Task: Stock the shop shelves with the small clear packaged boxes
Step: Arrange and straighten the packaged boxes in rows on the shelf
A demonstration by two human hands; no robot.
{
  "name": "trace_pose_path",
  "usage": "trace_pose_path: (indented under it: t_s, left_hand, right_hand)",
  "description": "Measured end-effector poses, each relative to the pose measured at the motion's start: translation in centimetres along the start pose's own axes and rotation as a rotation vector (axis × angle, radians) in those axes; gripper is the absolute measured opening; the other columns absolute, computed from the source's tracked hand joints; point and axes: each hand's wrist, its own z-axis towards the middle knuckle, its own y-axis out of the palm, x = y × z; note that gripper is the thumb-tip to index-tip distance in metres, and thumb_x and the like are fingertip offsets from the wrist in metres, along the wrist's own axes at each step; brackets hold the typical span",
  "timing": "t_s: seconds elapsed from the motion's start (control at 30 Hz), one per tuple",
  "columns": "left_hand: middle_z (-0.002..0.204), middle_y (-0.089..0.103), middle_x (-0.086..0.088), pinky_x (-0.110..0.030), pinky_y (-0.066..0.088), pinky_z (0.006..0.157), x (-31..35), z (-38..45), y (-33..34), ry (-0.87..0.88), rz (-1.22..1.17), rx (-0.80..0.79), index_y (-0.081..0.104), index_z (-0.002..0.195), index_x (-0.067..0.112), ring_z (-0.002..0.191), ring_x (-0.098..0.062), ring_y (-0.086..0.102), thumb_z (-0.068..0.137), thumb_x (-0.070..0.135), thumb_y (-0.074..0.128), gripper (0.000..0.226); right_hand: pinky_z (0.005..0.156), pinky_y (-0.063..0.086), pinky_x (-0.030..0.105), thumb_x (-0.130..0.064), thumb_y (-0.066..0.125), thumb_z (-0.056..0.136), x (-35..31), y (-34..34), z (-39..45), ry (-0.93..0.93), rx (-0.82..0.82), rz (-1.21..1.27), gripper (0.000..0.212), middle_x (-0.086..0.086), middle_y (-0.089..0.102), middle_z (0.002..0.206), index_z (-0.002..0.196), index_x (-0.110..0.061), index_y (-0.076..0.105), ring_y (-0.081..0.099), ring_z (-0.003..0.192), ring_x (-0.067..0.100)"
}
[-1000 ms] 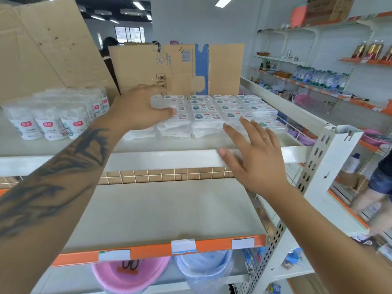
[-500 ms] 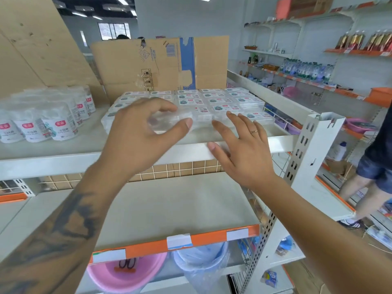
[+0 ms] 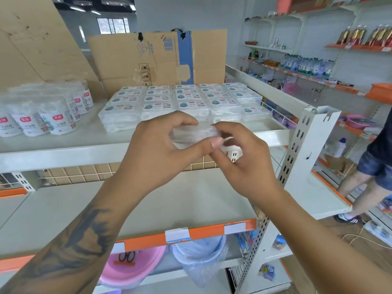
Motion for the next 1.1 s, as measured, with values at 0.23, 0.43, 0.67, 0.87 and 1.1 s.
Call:
trace_pose_path:
  t_s: [0.23,0.43,0.67,0.87,1.1]
  left_hand:
    - [0.095,0.076,-0.016,-0.039,0.049,0.066,-0.5,-0.2,0.7,-0.127,-0.54,-0.08,0.072,0.115,0.023,0.073,-0.032,0.06,0.08,0.024,0.079,0.035]
    - [0.087,0.072,-0.024,-0.028,0.052,0.064,0.3,0.2,1.9,-0.254,-0.667,-0.075,0.073,0.113,0.021,0.062,-0.018,0.058,0.078,0.021,0.084,0.037]
    - [0.089,0.075,-0.024,-0.043,0.061,0.074,1.5,-0.5,4.0,-0.357,-0.851,-0.078,0.056,0.102,0.007,0.071,-0.033,0.071,0.08,0.009,0.082,0.034]
    - [0.101,0.076,-0.016,-0.042,0.061,0.08,1.2,-0.9,4.0,-0.245,-0.8,-0.196,0.055,0.109,0.011,0.085,-0.03,0.073,0.077,0.01,0.087,0.045]
    - [0.135,0.063,0.006,-0.044,0.058,0.09,0.0,0.7,2.0,0.059,-0.477,-0.337,0.049,0.147,0.034,0.109,-0.027,0.066,0.073,0.023,0.09,0.085]
  right_hand:
    - [0.074,0.058,0.035,-0.016,0.071,0.09,-1.7,-2.1,-0.1,0.387,0.048,0.596,0.027,0.009,0.077,0.101,0.115,-0.008,0.067,0.07,0.084,0.02]
    - [0.076,0.058,0.04,-0.021,0.074,0.081,-2.0,-2.9,-0.2,0.556,0.078,0.753,0.044,0.017,0.074,0.1,0.121,-0.008,0.062,0.071,0.082,0.026]
    - [0.081,0.057,0.048,-0.013,0.073,0.088,-2.0,-3.3,0.0,0.674,0.09,0.77,0.036,0.015,0.076,0.101,0.117,-0.01,0.052,0.069,0.085,0.029]
    - [0.079,0.059,0.046,-0.017,0.068,0.084,-1.4,-5.4,0.2,0.641,-0.005,0.81,0.04,0.021,0.074,0.105,0.121,-0.004,0.061,0.071,0.088,0.031]
    - [0.073,0.059,0.039,-0.016,0.066,0.087,-0.1,-8.6,2.0,0.521,-0.274,0.61,0.025,0.018,0.076,0.104,0.109,-0.006,0.072,0.07,0.088,0.028]
